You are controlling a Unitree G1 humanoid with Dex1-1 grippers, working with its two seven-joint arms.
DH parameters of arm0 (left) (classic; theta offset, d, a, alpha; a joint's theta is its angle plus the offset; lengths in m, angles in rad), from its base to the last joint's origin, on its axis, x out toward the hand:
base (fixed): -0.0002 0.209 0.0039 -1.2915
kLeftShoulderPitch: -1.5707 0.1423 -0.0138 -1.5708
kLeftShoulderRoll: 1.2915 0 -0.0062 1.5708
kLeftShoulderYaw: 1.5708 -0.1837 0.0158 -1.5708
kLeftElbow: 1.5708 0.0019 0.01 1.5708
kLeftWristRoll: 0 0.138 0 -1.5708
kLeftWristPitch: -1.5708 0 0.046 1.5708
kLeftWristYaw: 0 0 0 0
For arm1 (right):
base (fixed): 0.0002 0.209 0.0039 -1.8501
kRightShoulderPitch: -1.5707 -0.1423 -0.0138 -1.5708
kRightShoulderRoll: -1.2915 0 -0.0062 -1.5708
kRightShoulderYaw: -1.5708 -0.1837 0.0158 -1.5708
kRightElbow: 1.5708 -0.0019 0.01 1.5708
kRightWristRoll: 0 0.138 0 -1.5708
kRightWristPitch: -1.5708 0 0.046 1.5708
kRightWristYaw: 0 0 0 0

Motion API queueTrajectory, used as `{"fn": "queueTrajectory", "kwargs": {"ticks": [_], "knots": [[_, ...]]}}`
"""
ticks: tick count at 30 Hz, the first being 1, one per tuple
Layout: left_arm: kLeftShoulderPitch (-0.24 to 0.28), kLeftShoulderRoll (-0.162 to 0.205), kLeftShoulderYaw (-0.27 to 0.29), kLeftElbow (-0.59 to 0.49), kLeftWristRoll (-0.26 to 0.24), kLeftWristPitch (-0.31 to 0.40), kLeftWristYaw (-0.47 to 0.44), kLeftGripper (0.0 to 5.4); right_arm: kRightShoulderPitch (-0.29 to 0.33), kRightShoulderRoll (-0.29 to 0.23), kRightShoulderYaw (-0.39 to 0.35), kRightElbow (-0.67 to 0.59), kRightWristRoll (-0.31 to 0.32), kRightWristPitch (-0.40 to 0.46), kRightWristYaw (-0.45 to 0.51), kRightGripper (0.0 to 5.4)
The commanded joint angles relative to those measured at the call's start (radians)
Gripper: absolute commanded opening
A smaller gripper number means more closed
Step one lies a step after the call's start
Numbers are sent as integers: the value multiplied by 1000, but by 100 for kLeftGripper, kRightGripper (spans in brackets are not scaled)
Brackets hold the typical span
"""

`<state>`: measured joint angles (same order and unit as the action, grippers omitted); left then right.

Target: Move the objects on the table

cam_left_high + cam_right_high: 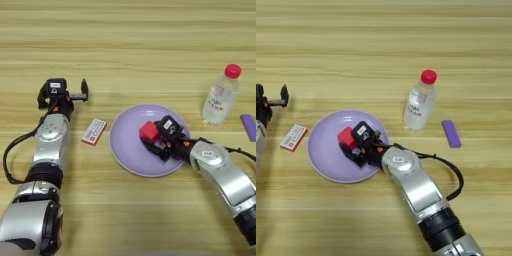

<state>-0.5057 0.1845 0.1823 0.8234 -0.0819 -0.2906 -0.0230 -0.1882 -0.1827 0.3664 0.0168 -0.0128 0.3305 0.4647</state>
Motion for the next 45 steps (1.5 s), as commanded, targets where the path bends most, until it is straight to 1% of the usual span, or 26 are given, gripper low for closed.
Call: {"fn": "queueTrajectory", "kwargs": {"ticks": [1, 4, 6, 9, 12, 15, 18, 21, 25, 29, 34, 37, 45], "knots": [[3, 3, -3, -4, 9, -5, 5, 540, -3, 4, -14, 8, -1, -8, -5, 265], [3, 3, -3, -2, 9, -5, 6, 540, 0, 7, -24, -1, 2, -4, -7, 233], [3, 4, -2, -1, 9, -5, 5, 540, 7, 6, -34, -22, 8, 2, -8, 225], [2, 3, -2, 0, 9, -4, 6, 540, 43, -8, -57, -110, 26, 25, -3, 225], [1, 4, -3, 0, 10, -3, 6, 540, 118, -48, -92, -261, 48, 57, 7, 225], [2, 6, -2, -2, 10, -1, 5, 540, 187, -94, -162, -385, 74, 95, -1, 225], [3, 8, -2, -7, 10, 1, 4, 540, 229, -128, -210, -466, 92, 125, 0, 225], [6, 8, -1, -13, 8, 2, 4, 540, 259, -158, -239, -504, 100, 147, 2, 225], [8, 8, -1, -16, 8, 2, 4, 540, 279, -191, -285, -495, 105, 153, -1, 225], [8, 11, 2, -17, 6, 3, 1, 540, 303, -217, -323, -456, 90, 154, -15, 225], [7, 15, 4, -14, 4, 2, -2, 540, 315, -223, -331, -405, 80, 147, -27, 225], [6, 16, 5, -13, 3, 2, -3, 540, 312, -224, -337, -379, 76, 142, -36, 225], [5, 19, 9, -10, 2, 1, -6, 540, 301, -231, -323, -292, 41, 121, -44, 225]]}}
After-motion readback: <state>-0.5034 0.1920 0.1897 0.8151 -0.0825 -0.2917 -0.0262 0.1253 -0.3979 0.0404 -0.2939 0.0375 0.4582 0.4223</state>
